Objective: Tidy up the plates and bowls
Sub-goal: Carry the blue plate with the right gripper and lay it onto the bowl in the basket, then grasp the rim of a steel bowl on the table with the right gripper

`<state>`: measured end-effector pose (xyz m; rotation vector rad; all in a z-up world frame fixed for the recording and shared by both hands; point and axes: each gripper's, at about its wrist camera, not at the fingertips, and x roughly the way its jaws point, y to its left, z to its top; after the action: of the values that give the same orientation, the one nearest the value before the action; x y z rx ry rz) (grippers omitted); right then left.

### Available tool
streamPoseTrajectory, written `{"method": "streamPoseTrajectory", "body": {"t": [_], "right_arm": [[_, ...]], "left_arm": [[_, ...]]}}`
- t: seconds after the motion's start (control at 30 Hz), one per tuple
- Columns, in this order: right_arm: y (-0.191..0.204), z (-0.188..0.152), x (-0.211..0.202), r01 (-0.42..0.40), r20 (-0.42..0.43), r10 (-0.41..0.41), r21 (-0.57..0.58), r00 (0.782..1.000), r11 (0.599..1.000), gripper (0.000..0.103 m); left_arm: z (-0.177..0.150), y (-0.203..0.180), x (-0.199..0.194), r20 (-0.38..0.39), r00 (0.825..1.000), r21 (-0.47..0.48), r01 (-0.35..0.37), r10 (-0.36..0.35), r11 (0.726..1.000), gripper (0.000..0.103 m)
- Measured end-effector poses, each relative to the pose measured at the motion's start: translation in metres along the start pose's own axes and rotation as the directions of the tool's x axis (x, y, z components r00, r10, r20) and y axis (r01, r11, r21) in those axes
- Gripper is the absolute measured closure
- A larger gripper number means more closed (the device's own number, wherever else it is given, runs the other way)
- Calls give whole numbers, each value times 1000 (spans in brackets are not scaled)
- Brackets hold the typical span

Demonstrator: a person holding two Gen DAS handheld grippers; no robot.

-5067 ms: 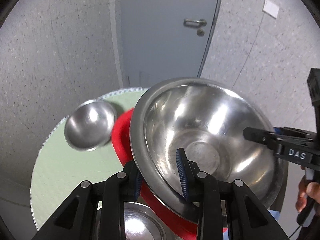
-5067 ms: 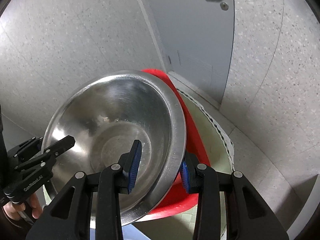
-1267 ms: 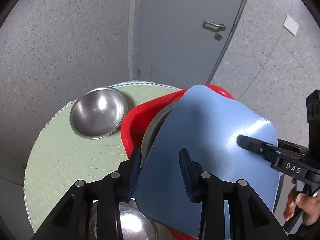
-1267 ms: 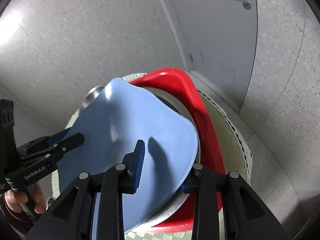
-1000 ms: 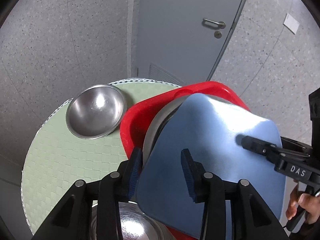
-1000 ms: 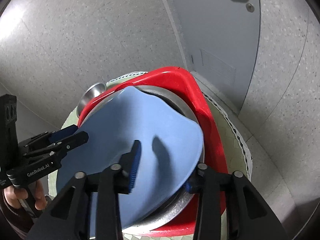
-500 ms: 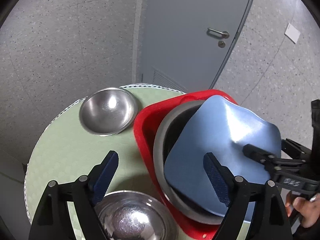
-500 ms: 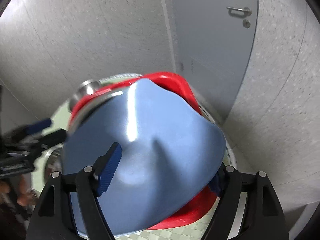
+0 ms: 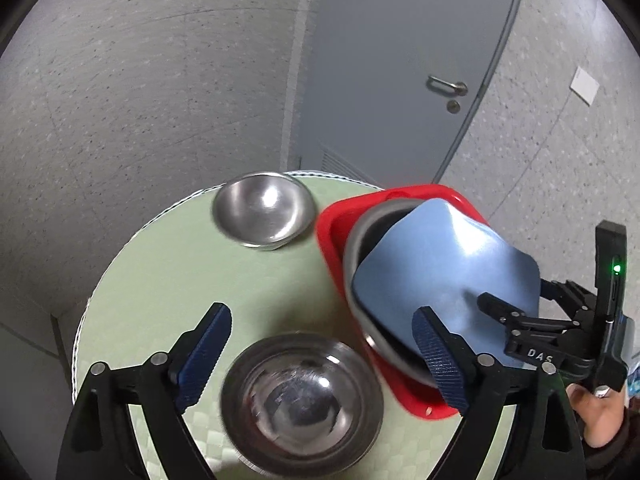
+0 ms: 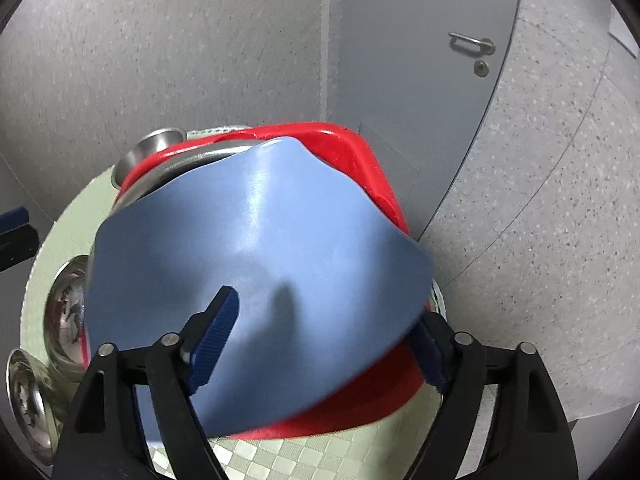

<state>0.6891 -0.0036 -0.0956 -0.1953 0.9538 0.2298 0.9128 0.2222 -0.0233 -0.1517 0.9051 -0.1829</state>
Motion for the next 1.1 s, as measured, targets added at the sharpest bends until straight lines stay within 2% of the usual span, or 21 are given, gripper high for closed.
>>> {"method": "streamPoseTrajectory", "body": {"t": [0.1, 0.33, 0.57, 0.63, 0.9, 1.1], "right_arm": [[2, -4, -10, 62, 27, -62, 7, 998, 998, 9], [6, -24, -51, -36, 89, 24, 142, 996, 989, 9], [50, -49, -86, -134, 150, 96, 270, 984, 953, 9], [65, -55, -91, -138, 156, 96, 288, 983, 947, 9], [114, -80, -69, -124, 96, 94, 369, 991, 921, 9], [142, -83, -39, -76, 50, 62, 361, 997, 929, 10]], "left_arm": [[-7, 11, -13, 8, 1000, 0, -5, 5, 1000, 14], [-16, 50, -34, 11, 1000, 12, 20, -20, 1000, 12], [-19, 84, -37, -44, 995, 67, 88, -85, 994, 11], [-21, 90, -34, -65, 992, 94, 110, -104, 989, 10], [-25, 98, 3, -190, 968, 194, 200, -163, 960, 10], [-30, 93, 38, -268, 950, 232, 226, -161, 946, 15]]}}
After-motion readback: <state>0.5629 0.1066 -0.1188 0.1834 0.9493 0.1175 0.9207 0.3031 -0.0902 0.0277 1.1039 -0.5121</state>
